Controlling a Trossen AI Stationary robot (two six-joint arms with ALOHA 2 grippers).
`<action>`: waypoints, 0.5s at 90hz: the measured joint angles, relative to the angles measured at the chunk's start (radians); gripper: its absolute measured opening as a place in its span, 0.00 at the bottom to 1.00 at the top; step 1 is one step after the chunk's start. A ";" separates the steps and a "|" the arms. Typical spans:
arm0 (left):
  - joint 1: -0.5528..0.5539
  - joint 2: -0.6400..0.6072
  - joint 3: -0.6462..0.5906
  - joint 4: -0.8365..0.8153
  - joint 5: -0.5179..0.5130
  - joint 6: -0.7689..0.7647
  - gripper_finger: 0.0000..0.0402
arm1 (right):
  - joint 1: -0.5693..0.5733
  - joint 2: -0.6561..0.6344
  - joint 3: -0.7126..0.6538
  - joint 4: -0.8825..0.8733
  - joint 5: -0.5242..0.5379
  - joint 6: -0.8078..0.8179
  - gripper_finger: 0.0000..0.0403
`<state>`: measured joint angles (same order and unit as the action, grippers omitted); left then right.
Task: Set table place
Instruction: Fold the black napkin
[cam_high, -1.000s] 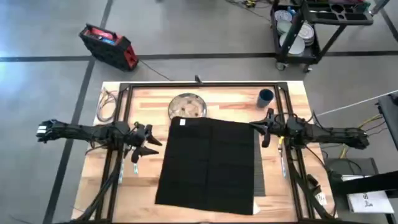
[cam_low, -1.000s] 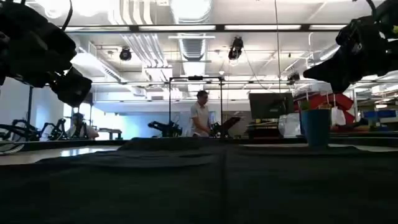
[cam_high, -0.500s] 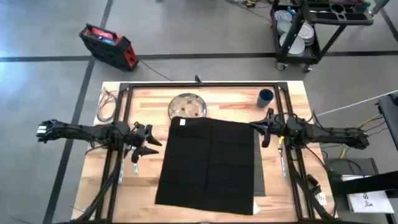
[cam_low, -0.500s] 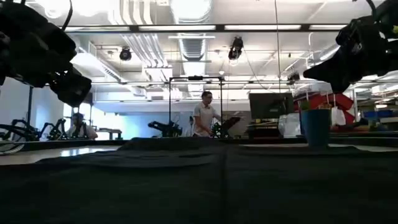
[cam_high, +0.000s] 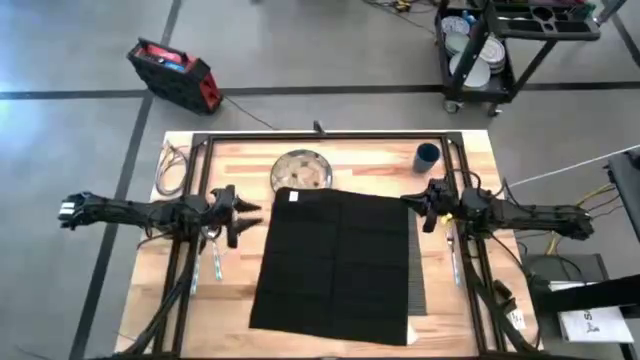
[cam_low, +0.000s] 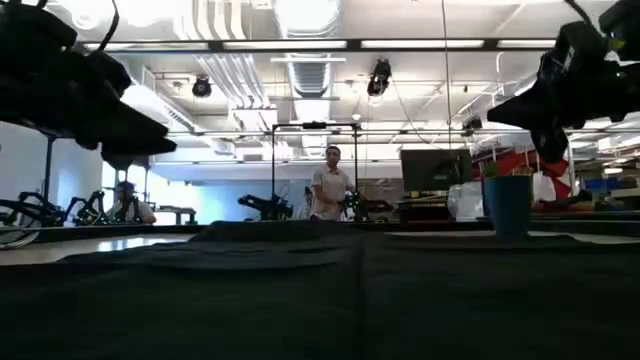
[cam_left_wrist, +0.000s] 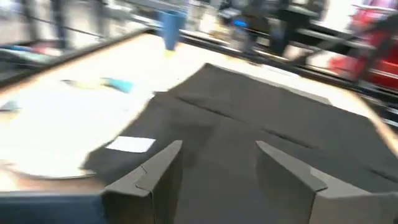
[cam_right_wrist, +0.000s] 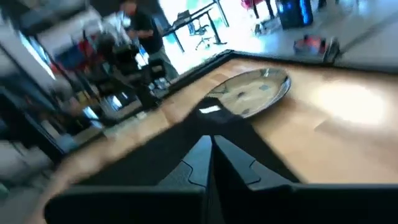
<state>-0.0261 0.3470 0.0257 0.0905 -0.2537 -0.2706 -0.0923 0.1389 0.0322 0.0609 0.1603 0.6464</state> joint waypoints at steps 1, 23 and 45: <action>0.000 0.000 0.000 0.000 -0.009 0.000 0.44 | 0.000 0.000 0.000 0.008 0.002 0.018 0.00; 0.000 0.000 0.000 0.006 -0.069 -0.007 0.46 | 0.000 -0.001 0.001 0.106 0.050 0.097 0.00; 0.000 0.005 0.000 0.072 -0.104 -0.256 0.49 | 0.000 0.000 0.001 0.120 0.050 0.155 0.00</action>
<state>-0.0261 0.3516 0.0261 0.1628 -0.3579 -0.5270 -0.0922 0.1387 0.0330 0.1807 0.2104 0.8009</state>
